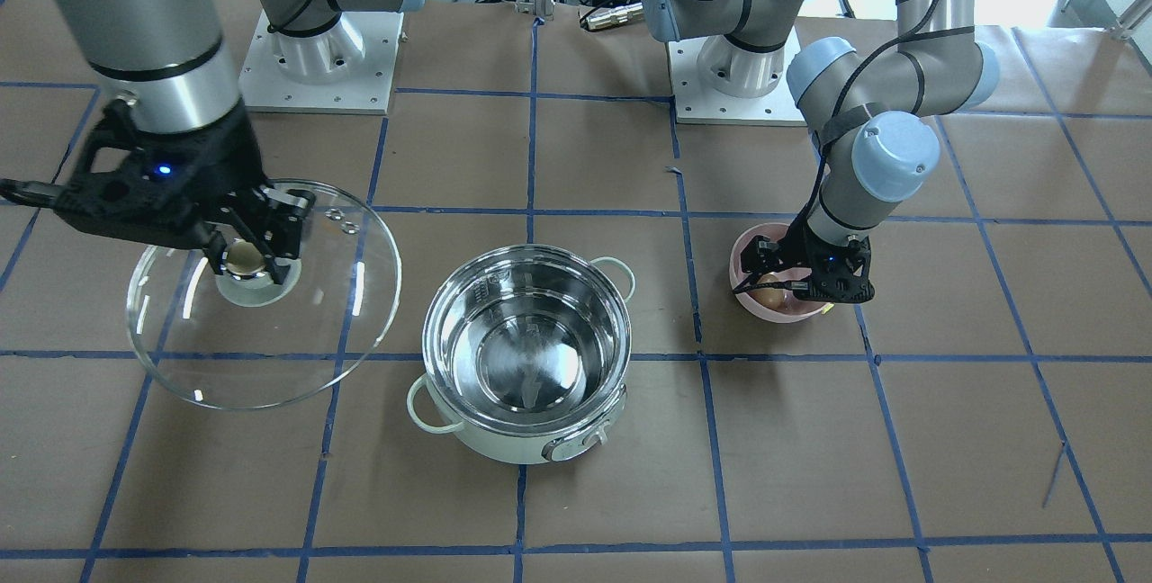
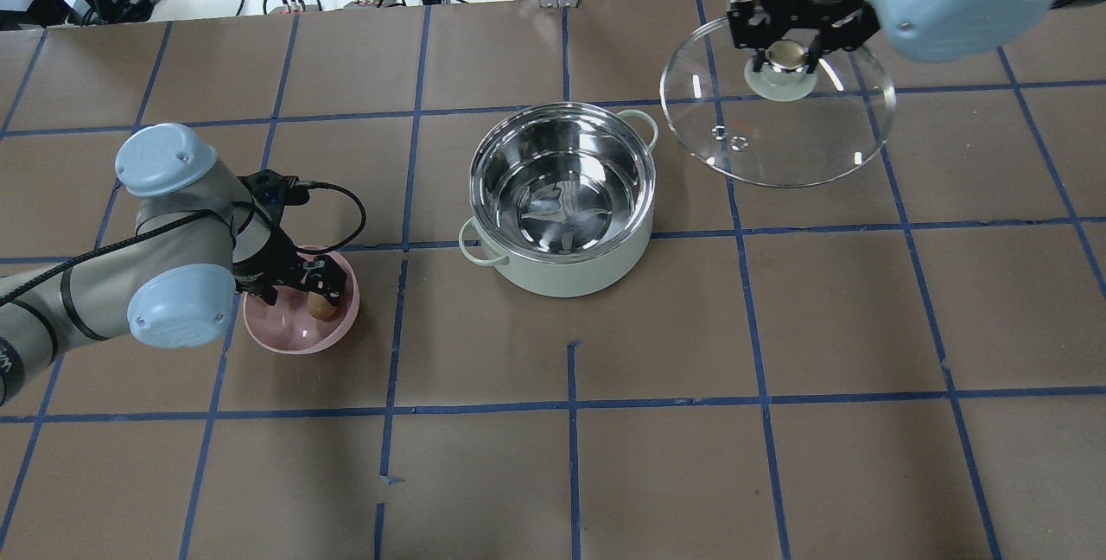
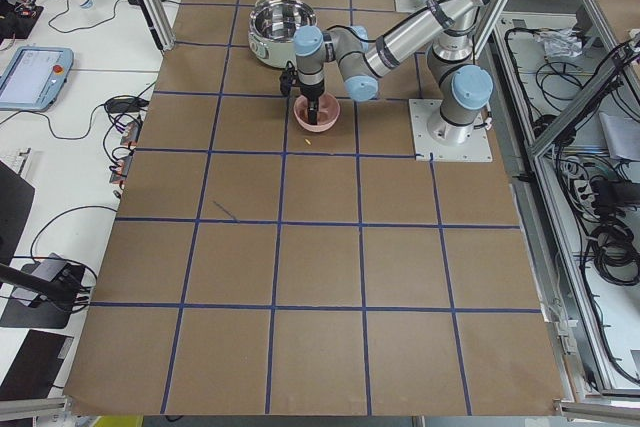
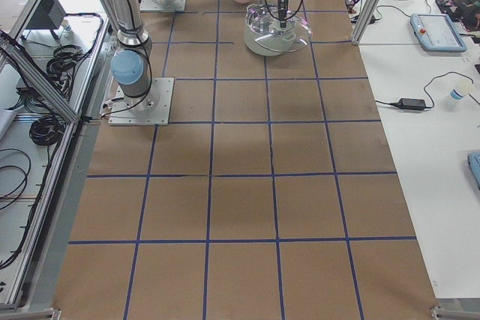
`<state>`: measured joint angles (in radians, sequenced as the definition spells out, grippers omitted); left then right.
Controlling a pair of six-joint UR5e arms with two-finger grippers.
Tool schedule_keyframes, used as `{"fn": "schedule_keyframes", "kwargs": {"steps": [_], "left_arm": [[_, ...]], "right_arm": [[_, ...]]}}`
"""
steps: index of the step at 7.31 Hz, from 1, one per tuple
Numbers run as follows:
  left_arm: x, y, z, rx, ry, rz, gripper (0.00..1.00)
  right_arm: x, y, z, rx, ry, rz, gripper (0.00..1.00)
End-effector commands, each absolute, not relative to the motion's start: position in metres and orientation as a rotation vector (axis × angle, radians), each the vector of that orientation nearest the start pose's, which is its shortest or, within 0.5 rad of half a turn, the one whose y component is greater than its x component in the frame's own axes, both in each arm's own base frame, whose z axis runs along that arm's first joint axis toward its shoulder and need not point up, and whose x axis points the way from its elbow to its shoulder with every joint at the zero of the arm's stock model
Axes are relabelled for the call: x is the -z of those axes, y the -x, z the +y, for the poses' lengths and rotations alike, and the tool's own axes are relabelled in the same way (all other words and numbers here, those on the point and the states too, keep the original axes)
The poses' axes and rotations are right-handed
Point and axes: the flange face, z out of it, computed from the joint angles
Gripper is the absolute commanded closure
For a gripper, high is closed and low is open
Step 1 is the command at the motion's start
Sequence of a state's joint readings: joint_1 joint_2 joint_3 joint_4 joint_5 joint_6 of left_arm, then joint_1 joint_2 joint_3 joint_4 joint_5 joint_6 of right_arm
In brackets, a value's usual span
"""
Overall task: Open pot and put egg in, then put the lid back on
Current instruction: 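Grasp the lid knob with the right gripper and lift the glass lid off, then close the left gripper around the brown egg in the bowl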
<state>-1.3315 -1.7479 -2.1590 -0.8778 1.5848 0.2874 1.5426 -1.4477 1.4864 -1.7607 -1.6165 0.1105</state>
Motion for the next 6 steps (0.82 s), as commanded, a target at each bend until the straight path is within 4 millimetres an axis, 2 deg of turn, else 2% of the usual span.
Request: {"fn": "schedule_keyframes", "kwargs": {"steps": [1,4,6], "left_arm": [[-0.2,0.022,-0.467,-0.111,-0.097,3.143,0.08],[-0.184,0.023,-0.461,-0.078,-0.123,3.138,0.1],[-0.185,0.023,-0.462,-0.068,-0.126,3.138,0.11]], "right_arm": [[-0.49,-0.101,-0.56,0.236,-0.218,3.148,0.64],[-0.487,-0.1,-0.546,0.188,-0.231,3.156,0.63],[-0.486,-0.102,-0.547,0.207,-0.237,3.149,0.62]]}}
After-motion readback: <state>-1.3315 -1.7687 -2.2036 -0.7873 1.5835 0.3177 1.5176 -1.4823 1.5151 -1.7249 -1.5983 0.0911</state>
